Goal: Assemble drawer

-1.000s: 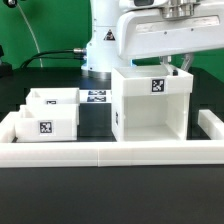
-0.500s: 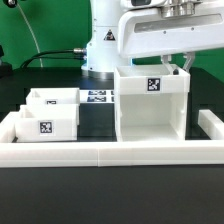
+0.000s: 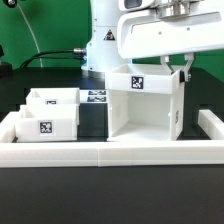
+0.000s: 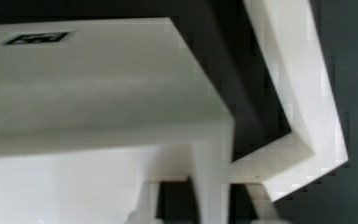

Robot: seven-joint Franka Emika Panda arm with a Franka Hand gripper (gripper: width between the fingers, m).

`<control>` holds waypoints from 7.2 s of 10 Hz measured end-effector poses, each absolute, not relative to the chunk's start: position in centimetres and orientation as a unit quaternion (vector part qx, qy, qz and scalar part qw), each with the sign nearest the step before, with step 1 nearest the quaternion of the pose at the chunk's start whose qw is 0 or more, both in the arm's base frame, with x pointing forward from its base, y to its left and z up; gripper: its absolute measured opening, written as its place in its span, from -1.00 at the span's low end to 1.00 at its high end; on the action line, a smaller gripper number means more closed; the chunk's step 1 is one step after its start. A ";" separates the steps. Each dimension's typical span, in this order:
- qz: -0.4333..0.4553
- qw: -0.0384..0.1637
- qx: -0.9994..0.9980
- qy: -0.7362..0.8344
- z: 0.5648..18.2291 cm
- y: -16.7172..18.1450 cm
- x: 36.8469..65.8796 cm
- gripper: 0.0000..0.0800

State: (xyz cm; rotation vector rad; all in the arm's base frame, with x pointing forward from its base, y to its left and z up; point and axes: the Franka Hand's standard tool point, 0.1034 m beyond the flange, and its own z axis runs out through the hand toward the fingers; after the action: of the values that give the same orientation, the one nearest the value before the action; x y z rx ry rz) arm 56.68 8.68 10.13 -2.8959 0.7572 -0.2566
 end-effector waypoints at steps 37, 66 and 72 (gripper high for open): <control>-0.019 0.171 -0.689 0.704 10.7 10.8 63.7 0.58; -0.056 0.027 -0.998 0.029 9.9 -7.4 55.3 0.62; -0.024 0.020 -0.999 -0.015 6.4 -8.8 53.1 0.62</control>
Offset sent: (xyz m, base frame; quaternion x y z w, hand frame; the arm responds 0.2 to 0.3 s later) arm 0.0000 0.0000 0.0000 0.0000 0.0000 0.1938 0.9810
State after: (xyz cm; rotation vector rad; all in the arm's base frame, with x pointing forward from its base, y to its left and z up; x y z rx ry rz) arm 53.07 -8.76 6.39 -3.1002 -0.0464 -0.0738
